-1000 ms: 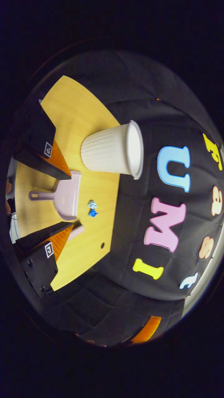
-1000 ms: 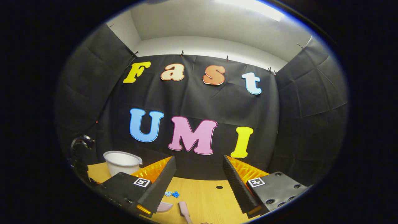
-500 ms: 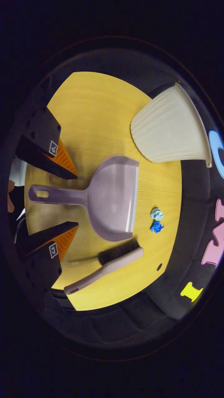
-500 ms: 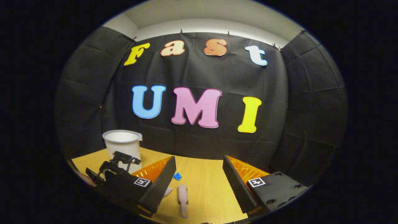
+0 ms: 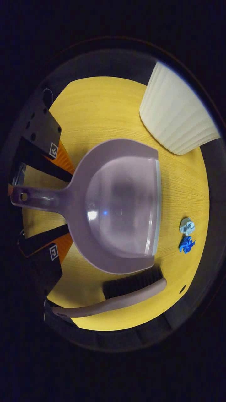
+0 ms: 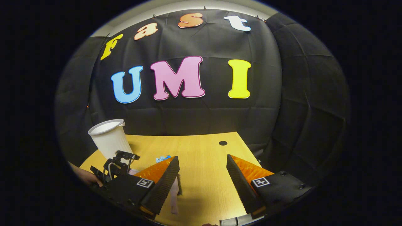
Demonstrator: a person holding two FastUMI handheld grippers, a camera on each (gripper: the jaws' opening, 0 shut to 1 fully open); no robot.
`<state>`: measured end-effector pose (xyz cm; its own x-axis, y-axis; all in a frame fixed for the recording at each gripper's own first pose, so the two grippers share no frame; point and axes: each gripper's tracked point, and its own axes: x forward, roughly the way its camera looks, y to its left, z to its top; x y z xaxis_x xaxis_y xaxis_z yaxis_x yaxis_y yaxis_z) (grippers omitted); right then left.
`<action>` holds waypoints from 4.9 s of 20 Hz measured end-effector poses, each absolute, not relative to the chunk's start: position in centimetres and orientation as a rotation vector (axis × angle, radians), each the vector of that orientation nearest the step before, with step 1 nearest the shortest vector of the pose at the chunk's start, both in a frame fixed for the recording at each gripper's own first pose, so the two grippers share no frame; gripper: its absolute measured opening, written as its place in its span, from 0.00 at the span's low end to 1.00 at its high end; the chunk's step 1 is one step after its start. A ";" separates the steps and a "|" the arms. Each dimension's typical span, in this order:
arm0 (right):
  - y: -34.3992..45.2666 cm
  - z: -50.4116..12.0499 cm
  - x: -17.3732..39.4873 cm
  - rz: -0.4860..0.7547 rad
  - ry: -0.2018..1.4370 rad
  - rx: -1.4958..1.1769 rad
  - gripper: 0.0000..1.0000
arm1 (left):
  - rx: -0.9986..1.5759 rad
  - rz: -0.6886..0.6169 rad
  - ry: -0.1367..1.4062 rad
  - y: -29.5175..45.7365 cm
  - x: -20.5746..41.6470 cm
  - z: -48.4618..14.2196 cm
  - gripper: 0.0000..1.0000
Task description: Pick up the small broom and dustpan from the desktop, sweep the trash into the dustpan with the broom, and then empty the trash into the garbage bin.
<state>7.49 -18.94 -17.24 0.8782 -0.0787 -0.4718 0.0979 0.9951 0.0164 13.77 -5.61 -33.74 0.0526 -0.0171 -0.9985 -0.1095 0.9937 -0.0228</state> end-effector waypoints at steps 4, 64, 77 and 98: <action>-18.3 -18.4 7.9 -0.029 0.515 -0.123 0.98 | -0.087 0.051 1.530 -5.8 14.8 -33.9 0.58; -14.6 -45.8 24.5 0.156 1.581 -0.455 0.26 | 0.059 -0.424 1.488 1.9 15.7 -33.1 0.29; -7.8 -49.2 21.5 0.675 1.642 -0.618 0.26 | 0.137 -0.492 1.490 2.4 18.1 -32.9 0.29; -19.1 -55.1 30.2 0.700 1.684 -0.417 0.26 | -0.014 -0.595 1.263 5.4 13.7 -28.9 0.30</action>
